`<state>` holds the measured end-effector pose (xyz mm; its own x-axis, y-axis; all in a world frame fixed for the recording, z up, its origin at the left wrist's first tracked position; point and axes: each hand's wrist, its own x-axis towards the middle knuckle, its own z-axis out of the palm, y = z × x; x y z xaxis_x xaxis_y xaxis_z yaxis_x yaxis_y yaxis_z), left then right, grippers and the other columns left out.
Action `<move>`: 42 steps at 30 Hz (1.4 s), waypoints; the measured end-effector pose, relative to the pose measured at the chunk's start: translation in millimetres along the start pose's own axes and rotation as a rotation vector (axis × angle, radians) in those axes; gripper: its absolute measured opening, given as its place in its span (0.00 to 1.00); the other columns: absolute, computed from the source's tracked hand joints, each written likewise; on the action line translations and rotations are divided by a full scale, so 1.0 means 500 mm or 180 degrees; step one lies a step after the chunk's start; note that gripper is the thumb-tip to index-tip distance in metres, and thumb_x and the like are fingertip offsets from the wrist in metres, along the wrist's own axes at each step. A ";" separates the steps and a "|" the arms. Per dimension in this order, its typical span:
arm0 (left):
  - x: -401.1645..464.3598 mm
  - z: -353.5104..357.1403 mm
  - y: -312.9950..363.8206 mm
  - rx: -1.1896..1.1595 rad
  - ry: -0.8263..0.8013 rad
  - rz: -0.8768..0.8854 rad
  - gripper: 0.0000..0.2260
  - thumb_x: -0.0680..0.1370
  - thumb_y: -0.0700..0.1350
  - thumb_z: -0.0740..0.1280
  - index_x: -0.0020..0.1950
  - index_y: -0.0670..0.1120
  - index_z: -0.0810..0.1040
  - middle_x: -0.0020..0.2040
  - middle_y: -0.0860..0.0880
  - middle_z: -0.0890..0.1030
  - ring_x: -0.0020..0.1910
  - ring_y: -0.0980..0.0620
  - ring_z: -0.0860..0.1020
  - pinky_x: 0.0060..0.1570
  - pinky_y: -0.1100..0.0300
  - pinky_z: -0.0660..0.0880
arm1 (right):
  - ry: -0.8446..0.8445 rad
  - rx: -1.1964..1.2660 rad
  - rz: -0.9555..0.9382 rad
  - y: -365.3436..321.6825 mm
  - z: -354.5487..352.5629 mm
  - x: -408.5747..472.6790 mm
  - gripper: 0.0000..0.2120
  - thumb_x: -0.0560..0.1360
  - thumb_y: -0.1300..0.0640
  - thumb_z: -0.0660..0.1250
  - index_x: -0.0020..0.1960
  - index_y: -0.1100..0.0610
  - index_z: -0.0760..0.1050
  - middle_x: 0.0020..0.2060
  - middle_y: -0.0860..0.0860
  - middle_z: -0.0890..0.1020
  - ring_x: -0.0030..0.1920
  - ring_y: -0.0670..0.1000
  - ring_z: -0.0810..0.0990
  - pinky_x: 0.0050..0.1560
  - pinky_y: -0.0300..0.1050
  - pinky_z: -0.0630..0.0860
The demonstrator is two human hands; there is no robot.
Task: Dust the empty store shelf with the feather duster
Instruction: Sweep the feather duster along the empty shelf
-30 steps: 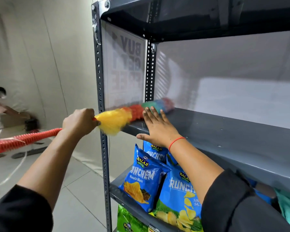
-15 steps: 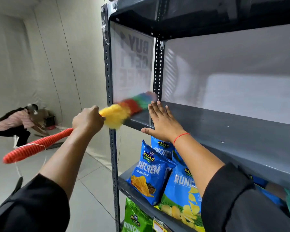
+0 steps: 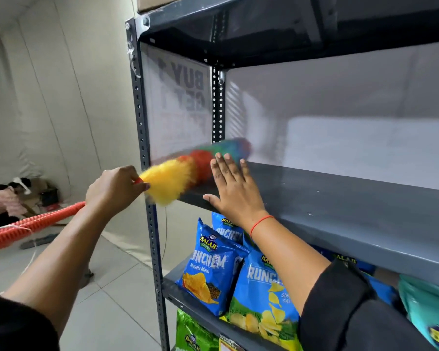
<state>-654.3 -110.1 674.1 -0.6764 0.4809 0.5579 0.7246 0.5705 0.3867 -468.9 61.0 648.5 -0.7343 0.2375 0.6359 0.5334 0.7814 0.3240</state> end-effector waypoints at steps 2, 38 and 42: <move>-0.001 0.002 0.017 -0.0660 -0.0467 0.0373 0.08 0.70 0.51 0.73 0.38 0.50 0.78 0.34 0.51 0.81 0.30 0.53 0.78 0.32 0.61 0.75 | 0.0049 -0.0109 -0.0117 0.003 -0.005 -0.013 0.38 0.77 0.37 0.48 0.71 0.61 0.33 0.73 0.54 0.39 0.72 0.55 0.34 0.68 0.55 0.30; 0.011 0.152 0.370 -0.1559 -0.2001 0.1845 0.08 0.66 0.50 0.77 0.29 0.54 0.81 0.21 0.55 0.78 0.21 0.59 0.72 0.24 0.68 0.69 | -0.0339 -0.1716 0.0798 0.211 -0.144 -0.356 0.34 0.75 0.38 0.45 0.69 0.62 0.64 0.68 0.57 0.68 0.69 0.56 0.65 0.66 0.56 0.64; 0.001 0.162 0.453 -0.1385 -0.1423 0.1949 0.12 0.68 0.49 0.75 0.29 0.51 0.76 0.31 0.51 0.80 0.32 0.52 0.75 0.32 0.62 0.69 | -0.0330 -0.1791 0.0816 0.209 -0.146 -0.353 0.34 0.75 0.37 0.46 0.69 0.60 0.64 0.69 0.56 0.68 0.69 0.55 0.65 0.67 0.54 0.64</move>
<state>-501.3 73.3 702.9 -0.0742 0.8878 0.4543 0.9020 -0.1345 0.4102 -252.7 58.5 621.3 -0.5755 0.4539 0.6803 0.8167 0.2752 0.5072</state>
